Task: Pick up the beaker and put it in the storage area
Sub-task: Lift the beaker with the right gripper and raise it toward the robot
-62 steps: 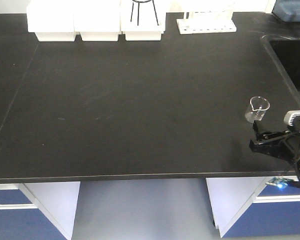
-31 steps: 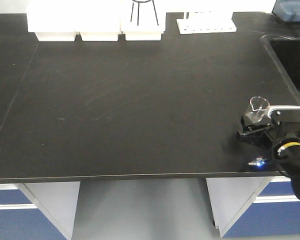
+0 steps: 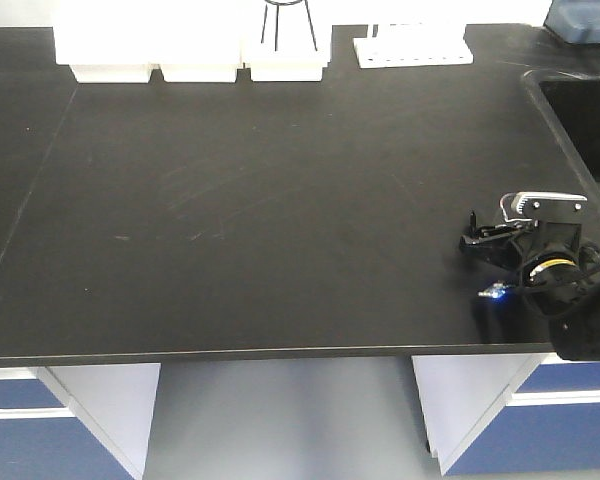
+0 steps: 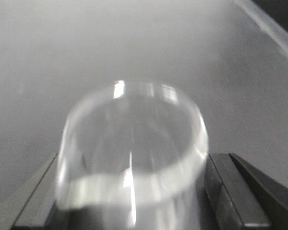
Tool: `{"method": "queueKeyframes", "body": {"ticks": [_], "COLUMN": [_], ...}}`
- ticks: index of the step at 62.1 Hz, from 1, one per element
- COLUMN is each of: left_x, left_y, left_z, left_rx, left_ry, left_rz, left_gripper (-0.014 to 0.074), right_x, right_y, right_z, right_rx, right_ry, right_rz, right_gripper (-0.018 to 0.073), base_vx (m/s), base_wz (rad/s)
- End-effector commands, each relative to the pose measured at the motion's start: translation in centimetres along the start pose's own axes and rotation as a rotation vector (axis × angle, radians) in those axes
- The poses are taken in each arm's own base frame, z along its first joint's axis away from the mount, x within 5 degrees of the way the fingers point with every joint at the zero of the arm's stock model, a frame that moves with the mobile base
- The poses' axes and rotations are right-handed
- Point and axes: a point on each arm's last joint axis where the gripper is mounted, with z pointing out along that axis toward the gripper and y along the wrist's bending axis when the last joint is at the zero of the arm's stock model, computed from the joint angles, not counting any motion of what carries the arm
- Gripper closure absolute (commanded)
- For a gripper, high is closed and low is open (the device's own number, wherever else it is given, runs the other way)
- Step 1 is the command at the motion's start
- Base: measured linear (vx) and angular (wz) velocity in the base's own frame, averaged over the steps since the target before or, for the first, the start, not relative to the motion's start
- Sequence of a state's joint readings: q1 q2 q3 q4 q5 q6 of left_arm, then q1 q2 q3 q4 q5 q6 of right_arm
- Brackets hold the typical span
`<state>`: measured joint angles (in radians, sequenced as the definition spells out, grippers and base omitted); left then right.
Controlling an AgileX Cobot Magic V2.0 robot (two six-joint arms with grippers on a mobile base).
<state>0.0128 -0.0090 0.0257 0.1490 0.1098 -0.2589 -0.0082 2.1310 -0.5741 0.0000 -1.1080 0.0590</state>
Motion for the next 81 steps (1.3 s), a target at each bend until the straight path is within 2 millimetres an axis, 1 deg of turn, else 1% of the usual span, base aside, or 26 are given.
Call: {"method": "queueKeyframes", "body": {"ticks": [1,6,10,14,16,17,24,26,34,37,44,45,52,55,56,60,63,66,71,75,77,81], "left_x": [-0.1,-0.1,-0.1,-0.1,-0.1,-0.1,-0.1,-0.1,-0.1,-0.1,-0.1,-0.1,-0.1,-0.1,-0.1,-0.1,-0.1,-0.1,-0.1,-0.1,-0.1,-0.1], "left_y": [-0.2,-0.2,-0.2,-0.2,-0.2,-0.2,-0.2,-0.2,-0.2,-0.2,-0.2,-0.2,-0.2,-0.2,-0.2,-0.2,-0.2,-0.2,-0.2,-0.2,-0.2,-0.2], "left_z": [-0.1,-0.1,-0.1,-0.1,-0.1,-0.1,-0.1,-0.1,-0.1,-0.1,-0.1,-0.1,-0.1,-0.1,-0.1,-0.1,-0.1,-0.1,-0.1,-0.1,-0.1,-0.1], "left_rx": [0.028,0.028,0.028,0.028,0.028,0.028,0.028,0.028,0.028,0.028,0.028,0.028,0.028,0.028,0.028,0.028,0.028,0.028,0.028,0.028,0.028,0.028], "left_ry": [-0.078,-0.078,-0.078,-0.078,-0.078,-0.078,-0.078,-0.078,-0.078,-0.078,-0.078,-0.078,-0.078,-0.078,-0.078,-0.078,-0.078,-0.078,-0.078,-0.078,-0.078,-0.078], "left_rz": [-0.012,-0.012,-0.012,-0.012,-0.012,-0.012,-0.012,-0.012,-0.012,-0.012,-0.012,-0.012,-0.012,-0.012,-0.012,-0.012,-0.012,-0.012,-0.012,-0.012,-0.012,-0.012], "left_gripper": [0.0605,0.0605,0.0605,0.0605,0.0605,0.0605,0.0605,0.0605,0.0605,0.0605,0.0605,0.0605,0.0605,0.0605,0.0605,0.0605,0.0605,0.0605,0.0605,0.0605,0.0605,0.0605], "right_x": [-1.6,-1.4,-1.4,-1.7,-2.0,-2.2,-3.7,-4.3,-7.0,-8.4,-10.9,-11.6,-14.5,-15.8,-16.7,-18.0,-18.6,-19.3,-19.5,-19.3,-18.9,-18.1], "right_y": [0.1,0.1,0.1,0.3,0.5,0.6,1.3,1.5,2.2,2.3,2.5,2.5,2.8,2.9,3.0,2.9,2.9,2.9,3.0,3.0,3.0,2.9], "right_z": [0.4,0.4,0.4,0.4,0.3,0.2,-0.3,-0.5,-1.7,-2.4,-4.3,-4.7,-7.5,-9.0,-10.2,-12.2,-13.6,-15.4,-17.7,-19.4,-20.1,-21.5], "right_rx": [-0.006,-0.006,-0.006,-0.028,-0.049,-0.057,-0.126,-0.143,-0.201,-0.209,-0.206,-0.207,-0.217,-0.218,-0.217,-0.206,-0.196,-0.185,-0.171,-0.176,-0.180,-0.180], "right_ry": [-0.097,-0.091,-0.091,-0.102,-0.111,-0.113,-0.147,-0.156,-0.193,-0.210,-0.187,-0.197,-0.227,-0.253,-0.268,-0.276,-0.270,-0.269,-0.268,-0.284,-0.293,-0.313], "right_rz": [0.009,0.009,0.009,-0.002,-0.012,-0.017,-0.050,-0.044,-0.061,-0.072,-0.050,-0.053,-0.117,-0.133,-0.135,-0.109,-0.107,-0.151,-0.207,-0.165,-0.132,-0.123], "right_gripper": [-0.0015,0.0015,0.0076,0.0175,0.0259,0.0274,0.0533,0.0573,0.0570,0.0568,0.0567,0.0567,0.0567,0.0567,0.0567,0.0567,0.0567,0.0567,0.0567,0.0567,0.0567,0.0567], "base_vx": [0.00,0.00,0.00,0.00,0.00,0.00,0.00,0.00,0.00,0.00,0.00,0.00,0.00,0.00,0.00,0.00,0.00,0.00,0.00,0.00,0.00,0.00], "base_wz": [0.00,0.00,0.00,0.00,0.00,0.00,0.00,0.00,0.00,0.00,0.00,0.00,0.00,0.00,0.00,0.00,0.00,0.00,0.00,0.00,0.00,0.00]}}
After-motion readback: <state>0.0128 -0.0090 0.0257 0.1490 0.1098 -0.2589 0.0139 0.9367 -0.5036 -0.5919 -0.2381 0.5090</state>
